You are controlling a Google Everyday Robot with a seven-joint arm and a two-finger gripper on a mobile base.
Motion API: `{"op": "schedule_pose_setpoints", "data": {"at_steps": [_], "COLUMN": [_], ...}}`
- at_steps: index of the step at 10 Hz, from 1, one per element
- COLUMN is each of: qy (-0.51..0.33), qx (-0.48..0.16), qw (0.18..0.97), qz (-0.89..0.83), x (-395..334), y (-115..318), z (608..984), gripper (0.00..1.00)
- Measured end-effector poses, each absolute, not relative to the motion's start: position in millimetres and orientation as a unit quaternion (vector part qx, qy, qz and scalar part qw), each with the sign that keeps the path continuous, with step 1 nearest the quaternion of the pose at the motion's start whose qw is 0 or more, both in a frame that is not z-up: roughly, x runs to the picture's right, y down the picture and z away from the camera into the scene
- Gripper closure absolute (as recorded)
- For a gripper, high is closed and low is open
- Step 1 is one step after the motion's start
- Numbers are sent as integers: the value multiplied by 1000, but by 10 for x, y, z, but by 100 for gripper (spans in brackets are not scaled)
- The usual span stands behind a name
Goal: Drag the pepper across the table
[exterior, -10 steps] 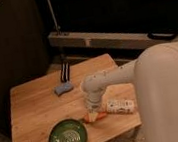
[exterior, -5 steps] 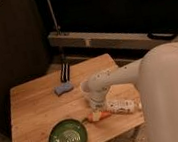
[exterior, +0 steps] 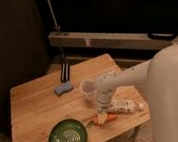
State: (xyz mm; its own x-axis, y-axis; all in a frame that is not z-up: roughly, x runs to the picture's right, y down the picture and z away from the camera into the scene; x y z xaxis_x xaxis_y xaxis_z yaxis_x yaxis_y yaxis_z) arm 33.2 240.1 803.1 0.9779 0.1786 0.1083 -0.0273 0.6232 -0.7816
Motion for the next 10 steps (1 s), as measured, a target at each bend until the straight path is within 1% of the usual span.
{"op": "schedule_pose_setpoints", "data": {"at_steps": [10], "qy": [-48], "qx": [-435], "qw": [897], "qz": [63], "x": [806], "y": [2512], "z": [7942], "gripper": [93]}}
